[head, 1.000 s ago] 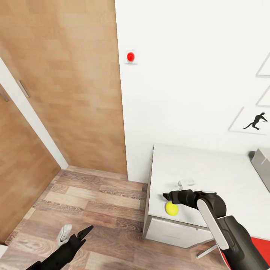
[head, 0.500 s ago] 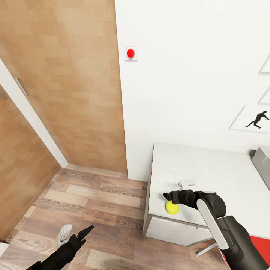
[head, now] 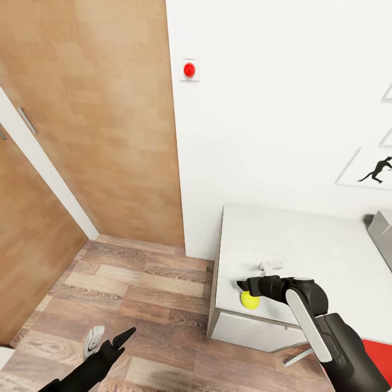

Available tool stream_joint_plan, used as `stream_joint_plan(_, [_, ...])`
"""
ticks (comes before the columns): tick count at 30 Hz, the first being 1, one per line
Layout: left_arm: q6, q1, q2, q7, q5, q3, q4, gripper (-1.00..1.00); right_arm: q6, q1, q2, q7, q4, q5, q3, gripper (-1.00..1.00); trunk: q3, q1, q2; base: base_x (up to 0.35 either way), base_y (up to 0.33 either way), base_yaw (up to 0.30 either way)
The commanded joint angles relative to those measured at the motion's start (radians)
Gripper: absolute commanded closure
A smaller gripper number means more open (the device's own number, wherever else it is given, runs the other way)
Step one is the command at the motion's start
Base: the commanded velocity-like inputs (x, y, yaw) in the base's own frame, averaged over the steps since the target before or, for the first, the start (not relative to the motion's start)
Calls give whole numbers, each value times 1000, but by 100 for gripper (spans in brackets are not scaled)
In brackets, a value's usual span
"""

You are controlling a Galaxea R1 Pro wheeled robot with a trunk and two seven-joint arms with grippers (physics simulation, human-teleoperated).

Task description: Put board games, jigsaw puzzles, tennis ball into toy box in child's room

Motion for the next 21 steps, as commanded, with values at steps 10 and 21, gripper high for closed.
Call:
stream_joint_plan(10, [4, 0, 1, 1, 7, -1, -1, -100, 3, 5, -1, -5, -5, -6, 7, -100, -9, 1, -2, 0, 0, 0])
stream_joint_plan(21, [4, 0, 1, 1, 7, -1, -1, -100, 3, 8, -6, -5, -9, -5, 32, -100, -11, 1, -2, 0, 0, 0])
